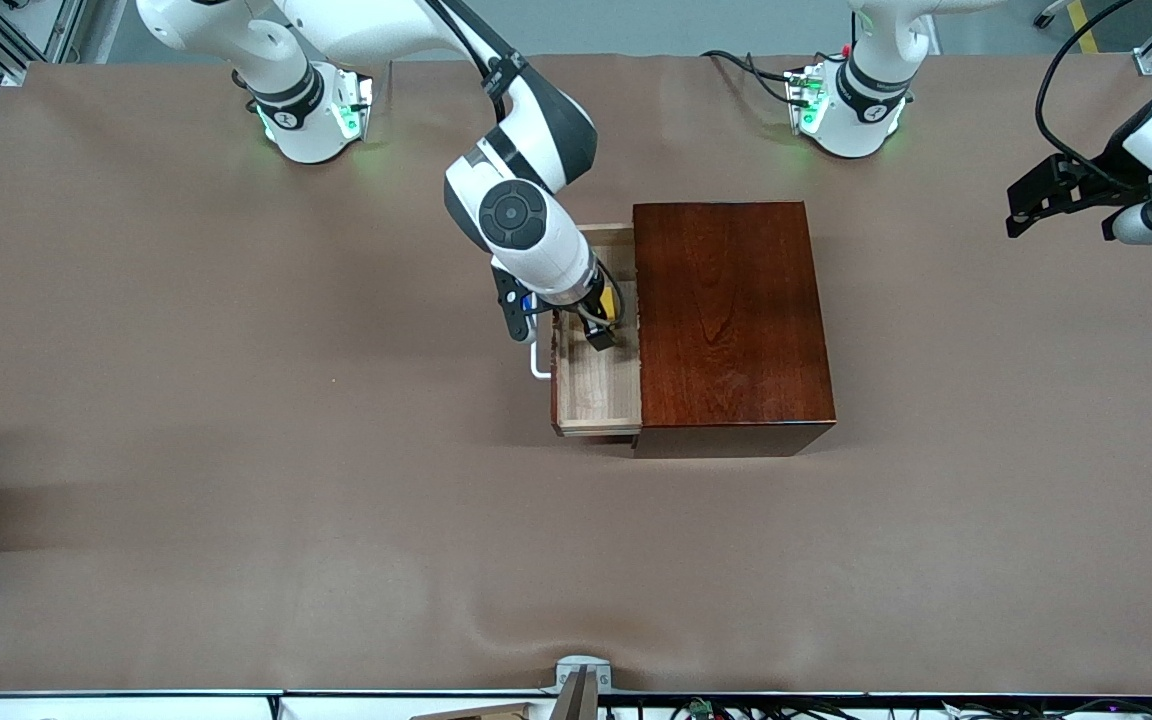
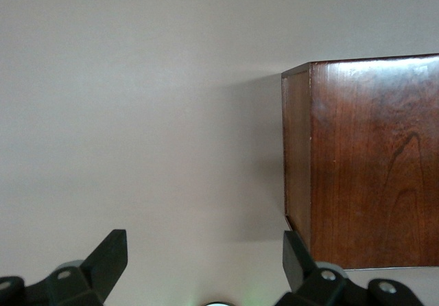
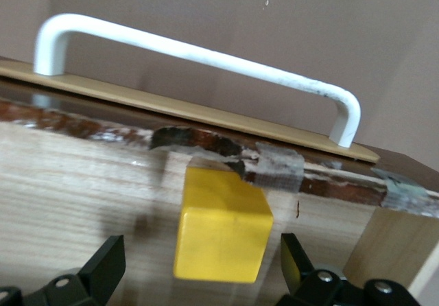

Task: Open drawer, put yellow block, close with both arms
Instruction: 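Lower the cube into the open drawer and open the right gripper, then retract the right gripper while the left gripper reaches the drawer handle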

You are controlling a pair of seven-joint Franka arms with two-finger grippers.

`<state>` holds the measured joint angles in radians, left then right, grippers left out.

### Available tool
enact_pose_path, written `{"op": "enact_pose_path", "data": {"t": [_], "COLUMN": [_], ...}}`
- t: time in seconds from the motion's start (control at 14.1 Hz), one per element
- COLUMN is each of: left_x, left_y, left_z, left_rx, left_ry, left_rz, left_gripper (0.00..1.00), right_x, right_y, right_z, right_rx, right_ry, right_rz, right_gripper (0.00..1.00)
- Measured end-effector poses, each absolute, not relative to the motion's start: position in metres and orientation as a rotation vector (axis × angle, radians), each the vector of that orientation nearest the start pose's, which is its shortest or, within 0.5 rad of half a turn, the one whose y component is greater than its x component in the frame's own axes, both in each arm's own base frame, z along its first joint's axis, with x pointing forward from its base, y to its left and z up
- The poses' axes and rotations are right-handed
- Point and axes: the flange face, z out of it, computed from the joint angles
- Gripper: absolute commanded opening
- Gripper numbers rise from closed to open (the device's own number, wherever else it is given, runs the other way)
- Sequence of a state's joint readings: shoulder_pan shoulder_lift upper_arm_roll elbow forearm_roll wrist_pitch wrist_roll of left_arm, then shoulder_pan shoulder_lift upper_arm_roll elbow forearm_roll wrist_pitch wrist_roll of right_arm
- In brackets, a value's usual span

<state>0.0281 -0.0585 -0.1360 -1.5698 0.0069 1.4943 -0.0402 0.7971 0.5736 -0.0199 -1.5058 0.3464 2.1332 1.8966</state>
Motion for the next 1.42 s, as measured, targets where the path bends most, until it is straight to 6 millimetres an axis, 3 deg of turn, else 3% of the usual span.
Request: {"op": "enact_pose_path", "data": {"t": [0.28, 0.57, 0.78, 0.99, 1.42], "left_x": [0.525, 0.525, 0.525, 0.522, 0.522], "left_y": [-0.06, -0.061, -0.067, -0.093, -0.174], "left_z": [0.65, 0.65, 0.651, 0.648, 0.631], "left_rx": [-3.124, -3.123, -3.123, -3.122, -3.125], "left_ry": [0.107, 0.112, 0.118, 0.077, -0.047], "left_rz": [0.024, 0.022, 0.015, 0.019, 0.051], "left_gripper": [1.0, 1.0, 1.0, 1.0, 1.0], "right_x": [0.524, 0.562, 0.58, 0.591, 0.612], "right_y": [0.488, 0.437, 0.4, 0.368, 0.291], "right_z": [0.374, 0.425, 0.458, 0.478, 0.519], "right_rx": [-2.385, -2.391, -2.457, -2.511, -2.649], "right_ry": [1.848, 1.915, 1.833, 1.751, 1.472], "right_rz": [0.434, 0.501, 0.497, 0.482, 0.416], "right_gripper": [1.0, 1.0, 1.0, 1.0, 1.0]}}
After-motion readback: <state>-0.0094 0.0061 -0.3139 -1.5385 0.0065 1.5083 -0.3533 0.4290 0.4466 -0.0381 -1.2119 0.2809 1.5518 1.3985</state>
